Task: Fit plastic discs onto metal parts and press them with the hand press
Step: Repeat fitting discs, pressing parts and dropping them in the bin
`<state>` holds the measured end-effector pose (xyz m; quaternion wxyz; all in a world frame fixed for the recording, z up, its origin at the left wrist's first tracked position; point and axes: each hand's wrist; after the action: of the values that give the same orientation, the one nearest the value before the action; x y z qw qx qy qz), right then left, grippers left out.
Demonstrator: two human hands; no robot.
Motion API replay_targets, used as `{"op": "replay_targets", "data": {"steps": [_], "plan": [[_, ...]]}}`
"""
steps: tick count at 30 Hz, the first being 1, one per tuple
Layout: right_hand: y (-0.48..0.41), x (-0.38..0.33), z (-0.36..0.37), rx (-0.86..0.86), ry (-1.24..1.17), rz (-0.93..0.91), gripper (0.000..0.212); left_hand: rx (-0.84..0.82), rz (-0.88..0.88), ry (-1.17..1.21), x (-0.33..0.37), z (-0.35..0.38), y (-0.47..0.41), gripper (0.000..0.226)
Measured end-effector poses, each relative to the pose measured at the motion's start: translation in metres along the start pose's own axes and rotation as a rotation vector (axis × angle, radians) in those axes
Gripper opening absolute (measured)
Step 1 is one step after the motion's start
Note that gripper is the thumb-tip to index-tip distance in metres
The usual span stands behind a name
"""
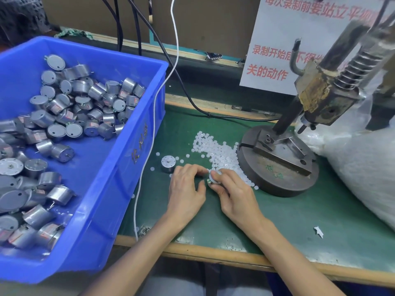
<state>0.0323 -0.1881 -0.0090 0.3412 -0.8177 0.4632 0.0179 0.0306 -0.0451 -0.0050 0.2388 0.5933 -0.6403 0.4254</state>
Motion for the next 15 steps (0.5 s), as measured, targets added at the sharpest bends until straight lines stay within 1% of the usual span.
{"op": "replay_targets", "data": {"steps": [2, 4, 7, 9, 11, 13, 15], "plan": [[0.0, 0.0, -0.001, -0.017, -0.002, 0.033, 0.022, 0.011, 0.017, 0.023, 0.001, -0.001, 0.001, 0.03], [-0.002, 0.0, -0.002, -0.061, -0.06, 0.128, 0.02, 0.007, 0.086, 0.067, 0.005, -0.004, 0.003, 0.043], [-0.009, -0.001, -0.009, -0.109, -0.308, 0.349, 0.012, -0.091, 0.3, 0.097, 0.014, -0.004, 0.005, 0.059], [-0.014, 0.0, -0.021, -0.126, -0.48, 0.495, 0.009, -0.142, 0.383, 0.106, 0.019, -0.002, 0.003, 0.062], [-0.019, 0.006, -0.036, -0.166, -0.559, 0.611, 0.008, -0.17, 0.392, 0.129, 0.026, 0.004, -0.004, 0.061], [-0.02, 0.014, -0.052, -0.186, -0.597, 0.694, 0.017, -0.218, 0.359, 0.176, 0.038, 0.012, -0.012, 0.059], [-0.017, 0.024, -0.067, -0.128, -0.705, 0.767, 0.021, -0.24, 0.305, 0.217, 0.056, 0.026, -0.018, 0.053]]}}
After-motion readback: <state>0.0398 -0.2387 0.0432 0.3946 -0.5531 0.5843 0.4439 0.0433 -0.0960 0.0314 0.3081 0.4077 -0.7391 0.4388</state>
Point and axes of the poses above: each hand's wrist, its own y-axis away from the middle knuckle, its own z-axis out of the palm, x = y × z, and after that the axes turned 4 degrees about y, right-handed
